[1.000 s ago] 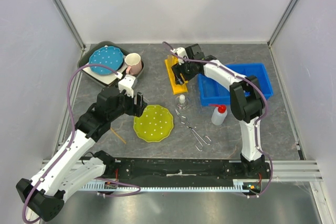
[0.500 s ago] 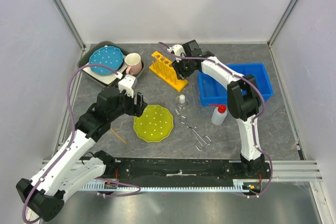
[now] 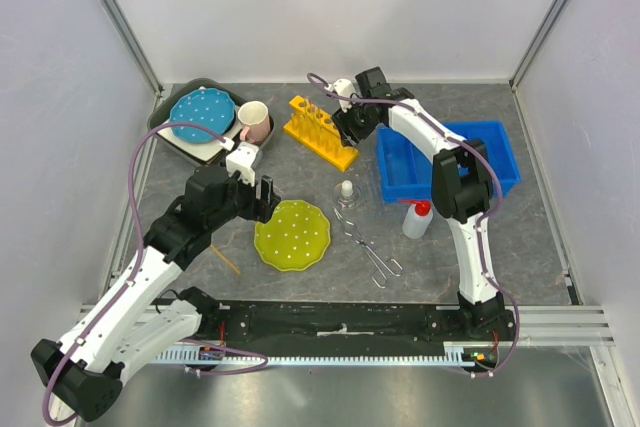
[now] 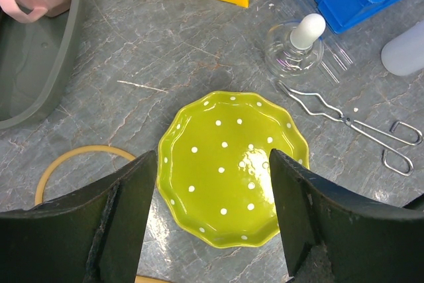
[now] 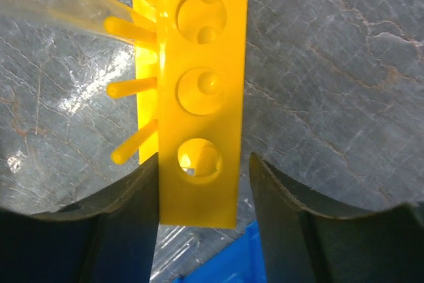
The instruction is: Organize the chemistry lab equipment
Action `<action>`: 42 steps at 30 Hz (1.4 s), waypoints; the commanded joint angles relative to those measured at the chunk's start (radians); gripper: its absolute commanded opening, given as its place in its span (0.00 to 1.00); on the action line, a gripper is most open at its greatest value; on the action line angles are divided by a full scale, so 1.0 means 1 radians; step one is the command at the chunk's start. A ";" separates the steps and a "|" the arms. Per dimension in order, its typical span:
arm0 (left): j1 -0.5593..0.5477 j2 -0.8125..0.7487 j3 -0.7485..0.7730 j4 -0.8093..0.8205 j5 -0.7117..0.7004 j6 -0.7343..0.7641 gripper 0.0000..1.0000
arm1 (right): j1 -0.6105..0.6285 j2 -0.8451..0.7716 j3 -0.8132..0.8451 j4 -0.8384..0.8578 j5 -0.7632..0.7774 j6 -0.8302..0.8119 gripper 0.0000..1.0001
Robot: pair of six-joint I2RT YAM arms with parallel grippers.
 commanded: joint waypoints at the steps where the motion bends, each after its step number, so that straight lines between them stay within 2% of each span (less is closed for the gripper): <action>1: 0.002 0.004 -0.002 0.038 0.012 0.041 0.76 | -0.016 -0.013 0.059 -0.011 -0.048 -0.023 0.64; 2: 0.002 0.004 -0.001 0.039 0.015 0.041 0.76 | -0.019 -0.019 0.057 -0.012 -0.050 -0.023 0.68; 7: 0.002 0.004 -0.002 0.038 0.012 0.041 0.76 | -0.021 -0.068 0.051 -0.017 -0.060 -0.012 0.75; 11: 0.002 0.001 -0.002 0.038 0.009 0.041 0.76 | -0.022 -0.130 0.027 -0.018 -0.054 -0.006 0.85; 17: 0.002 -0.010 -0.004 0.038 0.004 0.041 0.76 | -0.021 -0.258 -0.055 -0.017 -0.048 0.000 0.90; 23: 0.002 -0.017 -0.006 0.038 -0.002 0.041 0.76 | -0.022 -0.448 -0.228 0.014 -0.034 -0.019 0.98; 27: 0.002 -0.016 -0.007 0.038 0.001 0.041 0.76 | -0.021 -0.565 -0.367 0.000 -0.062 -0.015 0.97; 30: 0.002 -0.011 -0.007 0.038 0.004 0.039 0.76 | -0.021 -0.613 -0.463 -0.014 -0.070 -0.003 0.93; 33: 0.002 -0.010 -0.006 0.038 0.006 0.039 0.76 | -0.019 -0.628 -0.535 -0.021 -0.077 0.021 0.80; 34: 0.002 -0.008 -0.006 0.038 0.007 0.039 0.76 | -0.018 -0.628 -0.546 -0.030 -0.082 0.024 0.71; 37: 0.002 -0.010 -0.006 0.038 0.009 0.039 0.76 | 0.001 -0.621 -0.575 -0.029 -0.080 0.041 0.58; 40: 0.002 -0.013 -0.006 0.038 0.009 0.039 0.76 | 0.036 -0.598 -0.601 -0.014 -0.083 0.063 0.50; 42: 0.002 -0.016 -0.006 0.036 0.007 0.039 0.76 | 0.064 -0.572 -0.605 -0.015 -0.065 0.066 0.49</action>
